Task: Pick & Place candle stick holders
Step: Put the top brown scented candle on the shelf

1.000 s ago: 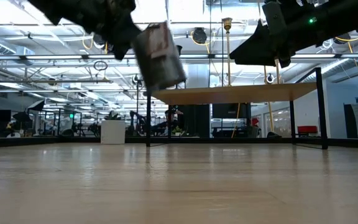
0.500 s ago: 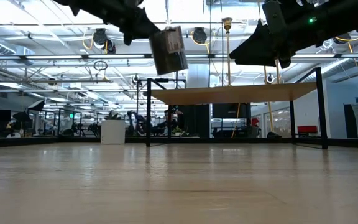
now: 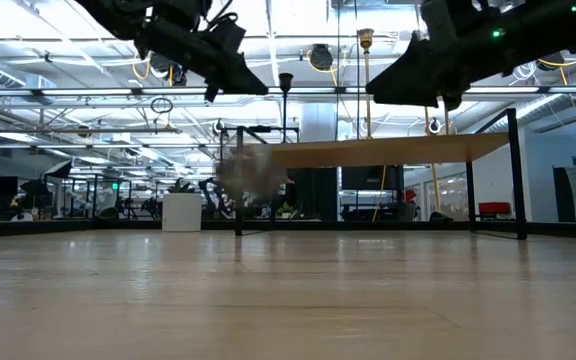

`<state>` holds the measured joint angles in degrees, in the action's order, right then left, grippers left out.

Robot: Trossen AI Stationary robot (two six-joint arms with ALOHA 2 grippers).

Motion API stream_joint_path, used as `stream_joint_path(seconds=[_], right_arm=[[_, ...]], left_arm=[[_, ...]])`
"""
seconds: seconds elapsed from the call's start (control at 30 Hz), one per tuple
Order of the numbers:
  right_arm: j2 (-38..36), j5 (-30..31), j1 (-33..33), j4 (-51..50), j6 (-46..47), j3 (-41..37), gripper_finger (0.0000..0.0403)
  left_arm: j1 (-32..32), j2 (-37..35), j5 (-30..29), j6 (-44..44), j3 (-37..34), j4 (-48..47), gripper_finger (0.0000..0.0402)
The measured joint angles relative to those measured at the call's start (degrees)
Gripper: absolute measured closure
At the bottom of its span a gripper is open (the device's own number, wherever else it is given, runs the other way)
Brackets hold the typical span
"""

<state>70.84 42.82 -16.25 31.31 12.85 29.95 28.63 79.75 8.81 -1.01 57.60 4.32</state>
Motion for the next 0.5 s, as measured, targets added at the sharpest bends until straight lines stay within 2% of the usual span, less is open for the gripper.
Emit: stream_joint_path(seconds=[0.17, 0.23, 0.33, 0.5], right_arm=[[0.8, -1.2, 0.1, 0.2, -1.8, 0.0, 0.0232], [1.2, -3.6, 0.4, 1.0, -1.5, 0.0, 0.0232], [2.8, -8.0, 1.0, 0.8, -0.1, 0.0, 0.0232], [8.5, -10.1, 2.5, 6.8, -0.3, 0.0, 0.0232]], left_arm=[[-0.1, -1.6, 2.0, -3.2, 0.0, -1.8, 0.0401], [-0.7, -2.8, 1.9, -4.5, 0.0, -4.0, 0.0401], [-2.1, -4.9, 3.5, -6.6, -0.1, -12.3, 0.0401], [-6.4, -5.7, 4.6, -9.7, -0.1, -22.3, 0.0401]])
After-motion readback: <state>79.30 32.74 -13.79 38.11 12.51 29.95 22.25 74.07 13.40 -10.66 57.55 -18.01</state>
